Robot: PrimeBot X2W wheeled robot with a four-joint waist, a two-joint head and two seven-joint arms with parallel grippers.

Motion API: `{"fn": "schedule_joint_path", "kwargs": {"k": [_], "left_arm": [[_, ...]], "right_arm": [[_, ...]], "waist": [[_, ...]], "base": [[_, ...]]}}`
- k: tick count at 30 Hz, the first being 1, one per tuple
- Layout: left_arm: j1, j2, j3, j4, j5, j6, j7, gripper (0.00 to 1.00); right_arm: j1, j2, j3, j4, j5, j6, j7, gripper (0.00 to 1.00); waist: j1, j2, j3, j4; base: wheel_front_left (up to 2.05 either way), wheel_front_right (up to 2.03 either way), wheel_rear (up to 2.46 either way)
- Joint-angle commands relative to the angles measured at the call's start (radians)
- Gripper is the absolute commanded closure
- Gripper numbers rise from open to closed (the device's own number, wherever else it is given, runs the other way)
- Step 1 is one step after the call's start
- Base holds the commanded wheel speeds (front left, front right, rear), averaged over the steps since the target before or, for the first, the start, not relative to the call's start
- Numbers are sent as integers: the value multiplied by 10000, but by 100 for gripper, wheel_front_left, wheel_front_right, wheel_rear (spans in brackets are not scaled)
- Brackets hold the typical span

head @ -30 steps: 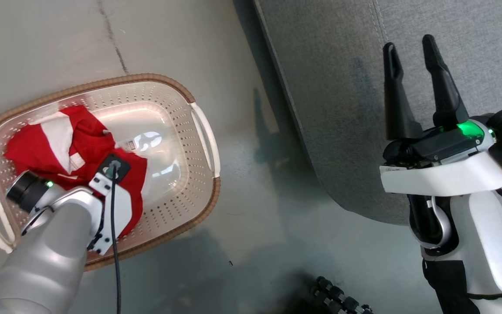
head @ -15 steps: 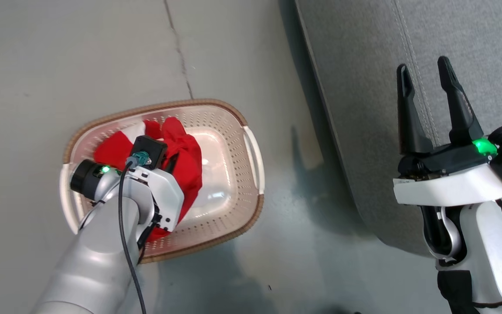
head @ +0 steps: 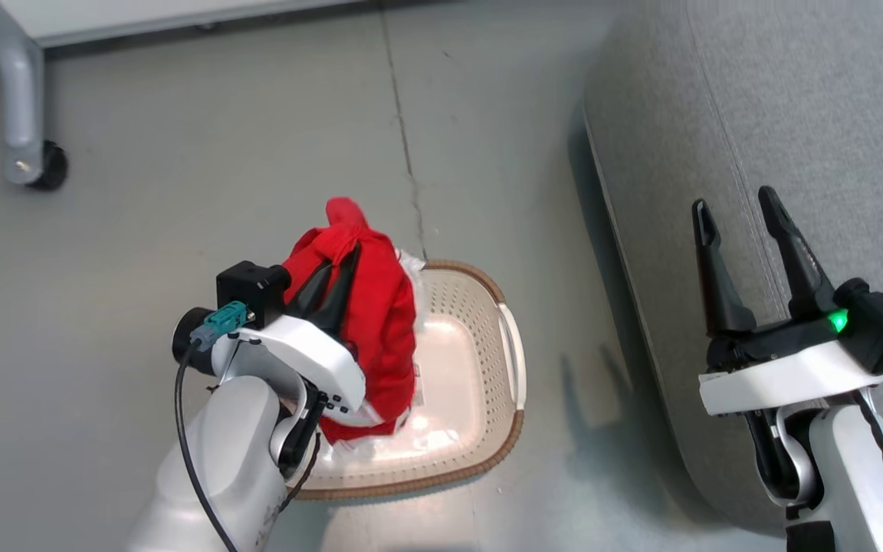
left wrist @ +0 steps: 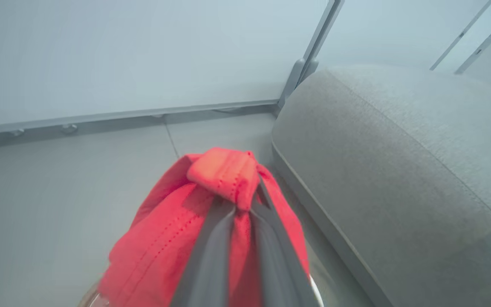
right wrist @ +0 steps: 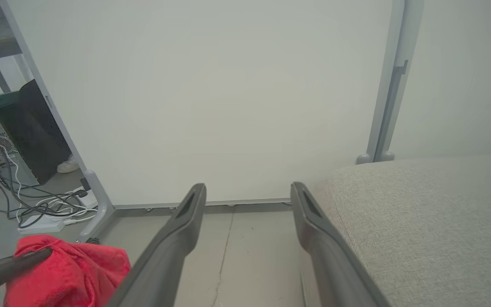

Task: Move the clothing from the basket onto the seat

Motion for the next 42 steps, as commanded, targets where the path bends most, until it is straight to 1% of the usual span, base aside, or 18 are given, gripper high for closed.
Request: {"fn": "schedule_joint_path", "kwargs": {"k": [1,5,11,15,19,30,34,42], "left_arm": [[296,34,94,-537,108,103,-60,100],[778,38,231,-1900,371,175,-66,100],[1345,253,531,-3791,626,206,-56,100],[1612,398,635,-4791,580,179,-55,100],[1884,561,691,-5622,468,261,92,100],[3193,1031,601,-7229,371,677,824,100],[3606,1165,526,-7696,450,874,1031,100],[3968,1318,465,-8155,408,1035,1251,100]], "right_arm": [[196,-97,-25,30,-96,19,100,0],[418,-183,-86,55,-54,19,257,0],[807,-190,-151,86,-70,19,448,0],[1140,-167,-108,158,-88,19,571,0],[1497,-130,-45,212,-55,19,679,0],[2515,23,30,121,-36,19,1084,0],[2784,95,-66,-15,-103,19,1205,0],[3127,189,-201,-190,-215,19,1367,0]], "waist": [[0,0,-661,455],[0,0,-1120,630],[0,0,-1795,782],[0,0,-2288,838],[0,0,-2777,859],[0,0,-3972,816],[0,0,-4136,842],[0,0,-4277,872]], "base": [[0,0,0],[0,0,0],[0,0,0],[0,0,0],[0,0,0],[0,0,0],[0,0,0],[0,0,0]]}}
